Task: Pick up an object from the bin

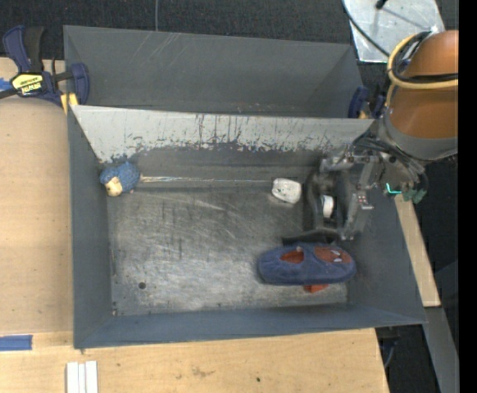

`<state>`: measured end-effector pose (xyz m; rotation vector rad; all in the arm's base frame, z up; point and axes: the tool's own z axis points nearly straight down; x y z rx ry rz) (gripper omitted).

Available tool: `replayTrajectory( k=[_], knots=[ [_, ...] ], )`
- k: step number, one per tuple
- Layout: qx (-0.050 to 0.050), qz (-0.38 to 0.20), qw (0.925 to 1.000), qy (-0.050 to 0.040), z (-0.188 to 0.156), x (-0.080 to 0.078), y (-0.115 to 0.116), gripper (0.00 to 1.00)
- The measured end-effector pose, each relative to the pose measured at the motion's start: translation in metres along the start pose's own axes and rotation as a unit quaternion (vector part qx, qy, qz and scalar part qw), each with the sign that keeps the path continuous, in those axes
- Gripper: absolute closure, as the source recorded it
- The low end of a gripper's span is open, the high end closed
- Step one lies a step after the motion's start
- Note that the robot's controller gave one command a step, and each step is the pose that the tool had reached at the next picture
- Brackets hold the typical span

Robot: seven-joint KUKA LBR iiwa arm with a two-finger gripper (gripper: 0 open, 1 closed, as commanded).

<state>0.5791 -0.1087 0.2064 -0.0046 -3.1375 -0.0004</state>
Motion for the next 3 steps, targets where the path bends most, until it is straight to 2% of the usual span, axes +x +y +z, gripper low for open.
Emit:
replayTrajectory(
  k=[1, 2, 3],
  knots=[
    [-0.003, -0.025, 0.9997, -0.0003, 0.133, 0.043, 0.043, 0.0],
    [0.0, -0.028, 0.9995, -0.0136, 0.133, 0.088, 0.02, 0.0],
    [0.002, -0.065, 0.9979, -0.0045, 0.134, 0.064, 0.037, 0.0]
  ],
)
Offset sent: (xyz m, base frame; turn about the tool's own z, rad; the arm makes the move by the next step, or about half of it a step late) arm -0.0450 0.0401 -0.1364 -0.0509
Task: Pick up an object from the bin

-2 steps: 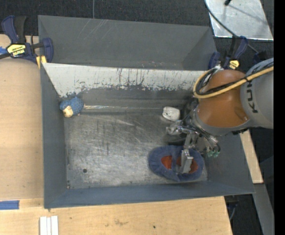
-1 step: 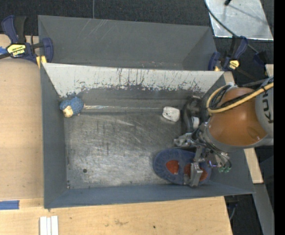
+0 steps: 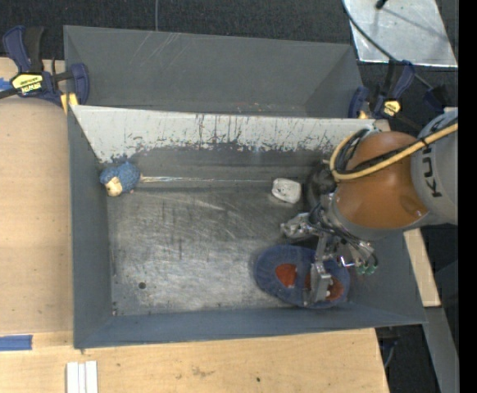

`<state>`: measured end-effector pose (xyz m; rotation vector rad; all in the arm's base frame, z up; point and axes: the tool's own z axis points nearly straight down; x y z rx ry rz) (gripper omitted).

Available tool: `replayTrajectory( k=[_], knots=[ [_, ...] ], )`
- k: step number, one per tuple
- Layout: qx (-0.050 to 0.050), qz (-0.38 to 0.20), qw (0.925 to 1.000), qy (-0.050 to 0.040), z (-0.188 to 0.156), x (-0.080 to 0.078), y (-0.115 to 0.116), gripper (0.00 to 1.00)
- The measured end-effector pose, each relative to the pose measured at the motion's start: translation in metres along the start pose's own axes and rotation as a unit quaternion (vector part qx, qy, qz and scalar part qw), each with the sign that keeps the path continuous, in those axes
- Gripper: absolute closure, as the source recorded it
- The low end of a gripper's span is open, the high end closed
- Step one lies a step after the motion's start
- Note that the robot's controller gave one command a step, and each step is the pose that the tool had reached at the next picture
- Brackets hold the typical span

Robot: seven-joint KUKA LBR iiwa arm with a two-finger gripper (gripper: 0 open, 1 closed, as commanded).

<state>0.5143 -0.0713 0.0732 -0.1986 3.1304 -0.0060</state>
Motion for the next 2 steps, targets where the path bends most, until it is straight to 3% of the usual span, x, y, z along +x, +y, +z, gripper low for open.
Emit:
replayTrajectory(
  k=[1, 2],
  knots=[
    [0.0, -0.001, 1.0, -0.006, -0.004, -0.004, 0.001, 1.0],
    [0.0, -0.113, 0.9936, -0.0033, -0.149, -0.017, -0.018, 1.0]
  ],
)
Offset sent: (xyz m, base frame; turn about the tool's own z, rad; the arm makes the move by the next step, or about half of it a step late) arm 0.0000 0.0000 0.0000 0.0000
